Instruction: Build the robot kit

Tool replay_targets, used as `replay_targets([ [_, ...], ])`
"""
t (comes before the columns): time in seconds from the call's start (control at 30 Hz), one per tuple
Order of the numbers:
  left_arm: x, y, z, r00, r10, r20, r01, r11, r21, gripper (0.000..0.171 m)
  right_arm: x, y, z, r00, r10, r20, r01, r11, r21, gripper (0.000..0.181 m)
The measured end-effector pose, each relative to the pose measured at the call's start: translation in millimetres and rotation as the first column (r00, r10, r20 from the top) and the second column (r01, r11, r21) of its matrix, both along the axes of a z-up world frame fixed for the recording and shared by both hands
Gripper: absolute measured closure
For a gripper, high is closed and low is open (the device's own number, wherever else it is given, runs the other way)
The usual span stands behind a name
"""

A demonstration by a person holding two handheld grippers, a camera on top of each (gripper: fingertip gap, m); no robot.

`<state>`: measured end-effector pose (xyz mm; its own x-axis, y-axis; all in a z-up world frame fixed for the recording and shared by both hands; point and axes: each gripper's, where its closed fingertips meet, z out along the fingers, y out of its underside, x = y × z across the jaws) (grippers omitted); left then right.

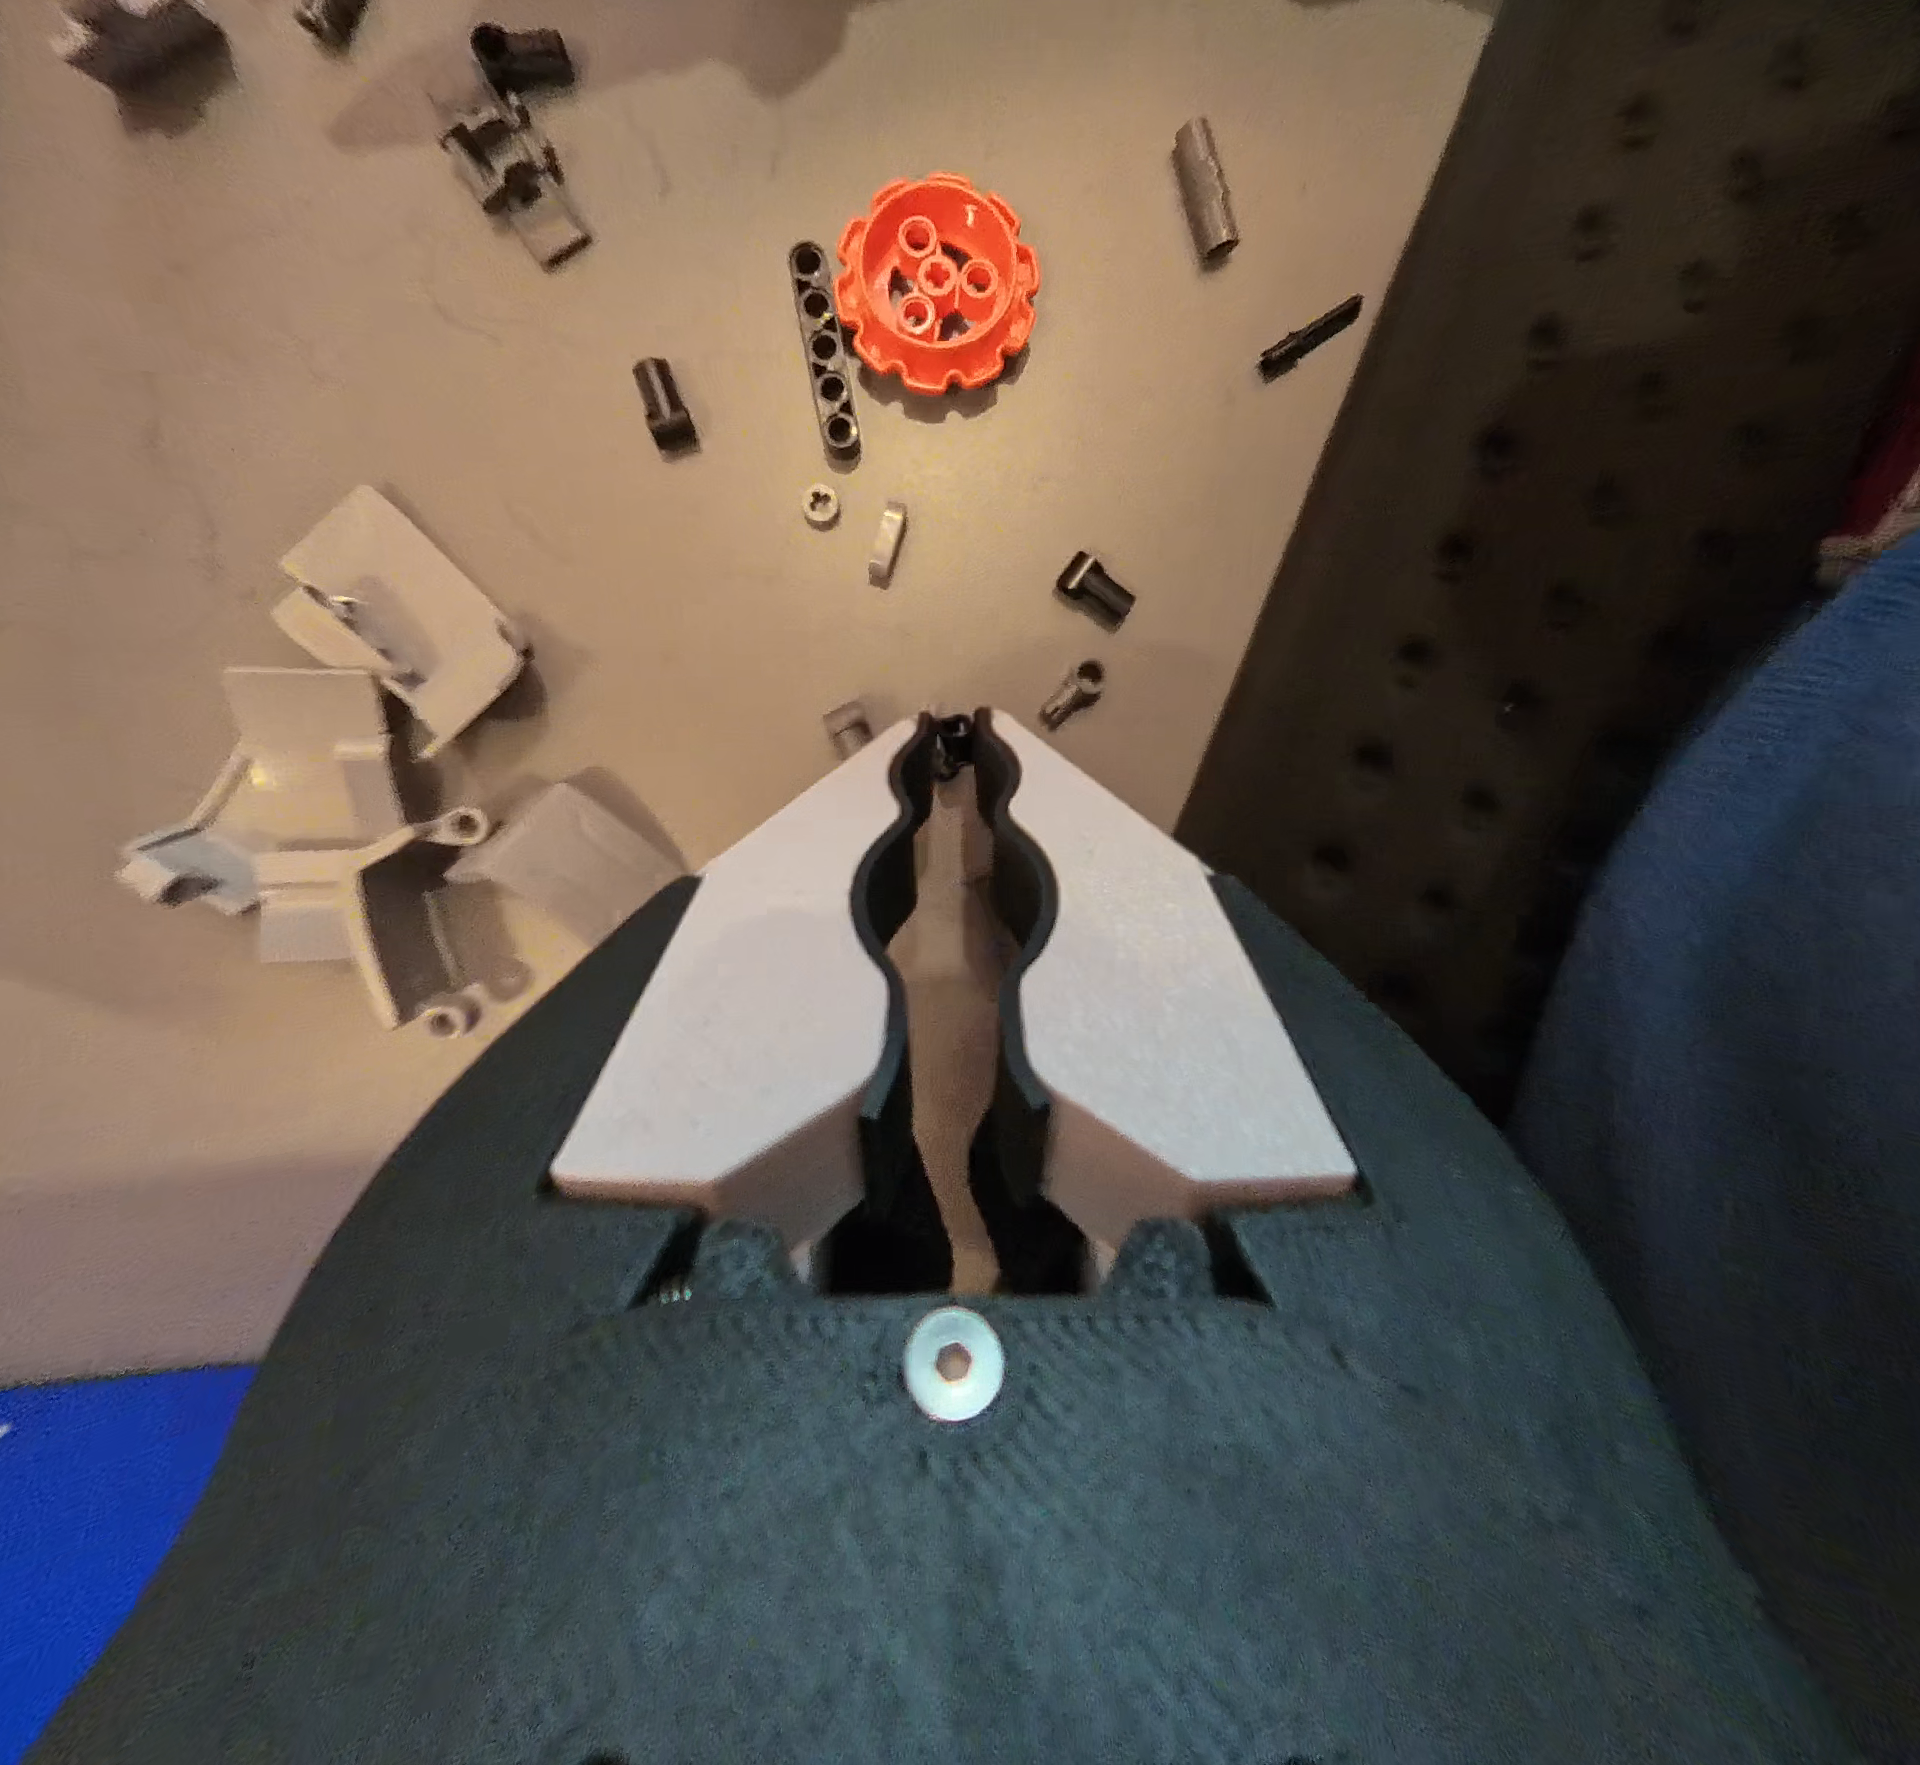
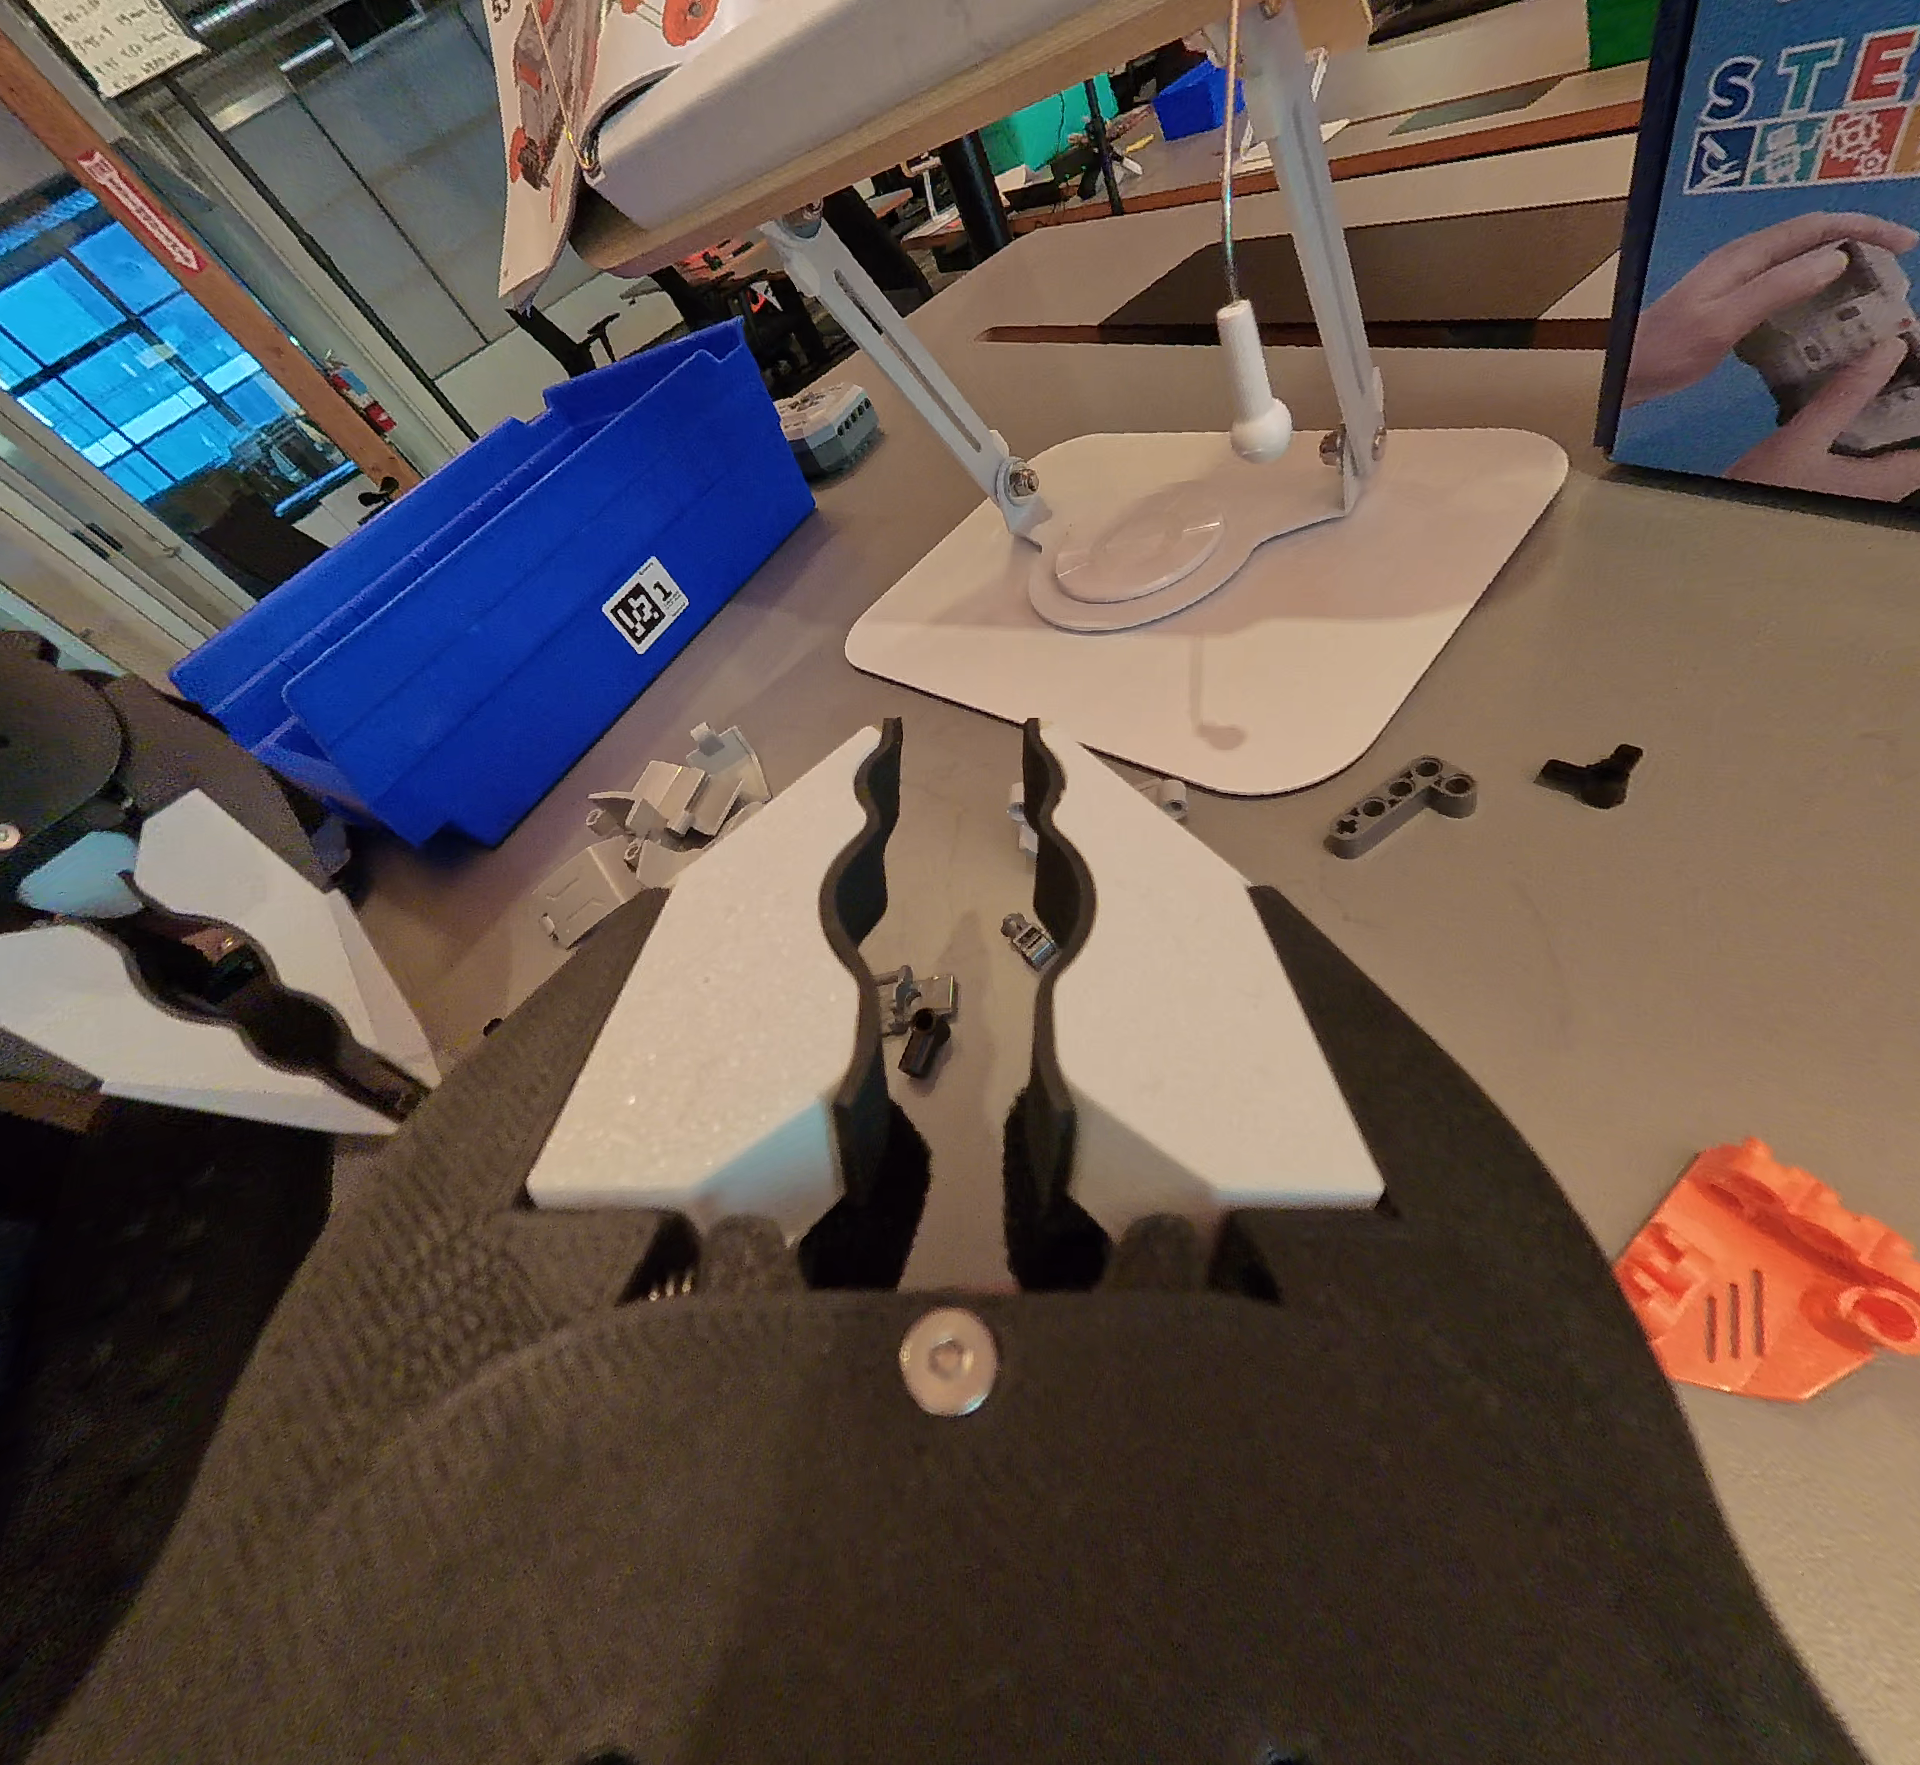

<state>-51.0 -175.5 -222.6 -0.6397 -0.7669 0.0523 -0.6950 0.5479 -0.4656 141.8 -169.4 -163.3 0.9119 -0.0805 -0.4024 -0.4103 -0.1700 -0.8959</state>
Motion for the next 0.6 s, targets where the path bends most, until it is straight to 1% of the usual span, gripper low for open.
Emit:
replay_targets([
  [0.03, 2, -5, 1, 1.000, 0.006, 0.009, -0.006, 1.000, -0.019, 0.165, 0, 0, 0, 1.000, 0.000, -0.001, 0.000, 1.000, 0.000, 0.160],
  [0.1, 4, -14, 2, 0.999, -0.018, 0.048, 0.020, 0.999, -0.044, 0.165, 0, 0, 0, 1.000, 0.002, -0.001, -0.002, 1.000, -0.003, 0.160],
  [0.17, 2, -10, -6, 1.000, -0.017, 0.022, 0.017, 1.000, 0.002, 0.163, 0, 0, 0, 1.000, 0.003, 0.000, -0.003, 1.000, -0.004, 0.160],
  [0.23, 4, -11, -1, 0.999, -0.007, 0.044, 0.008, 1.000, -0.019, 0.163, 0, 0, 0, 1.000, 0.001, 0.001, -0.001, 1.000, -0.001, 0.160],
  [0.27, 3, -10, 0, 0.999, 0.006, 0.042, -0.005, 1.000, -0.029, 0.161, 0, 0, 0, 1.000, 0.001, 0.000, -0.001, 1.000, 0.000, 0.160],
  [0.33, 2, -2, -5, 0.999, 0.041, 0.013, -0.041, 0.999, -0.012, 0.150, 0, 0, 0, 1.000, 0.000, 0.001, 0.000, 1.000, 0.000, 0.160],
  [0.37, 0, -3, -3, 0.999, 0.040, 0.014, -0.040, 0.999, -0.028, 0.149, 0, 0, 0, 1.000, 0.000, 0.002, 0.000, 1.000, 0.000, 0.160],
  [0.47, -3, -8, 16, 0.998, 0.021, 0.053, -0.017, 0.997, -0.079, 0.150, 0, 0, 0, 1.000, 0.000, -0.001, 0.000, 1.000, 0.001, 0.160],
  [0.53, -7, -6, 37, 0.997, 0.015, 0.080, -0.005, 0.992, -0.124, 0.154, 1, 0, 0, 1.000, -0.002, -0.004, 0.002, 1.000, 0.003, 0.160],
  [0.6, -13, 3, 64, 0.993, 0.006, 0.121, 0.013, 0.988, -0.156, 0.158, 1, 0, 0, 1.000, -0.002, -0.006, 0.002, 1.000, 0.003, 0.160],
])
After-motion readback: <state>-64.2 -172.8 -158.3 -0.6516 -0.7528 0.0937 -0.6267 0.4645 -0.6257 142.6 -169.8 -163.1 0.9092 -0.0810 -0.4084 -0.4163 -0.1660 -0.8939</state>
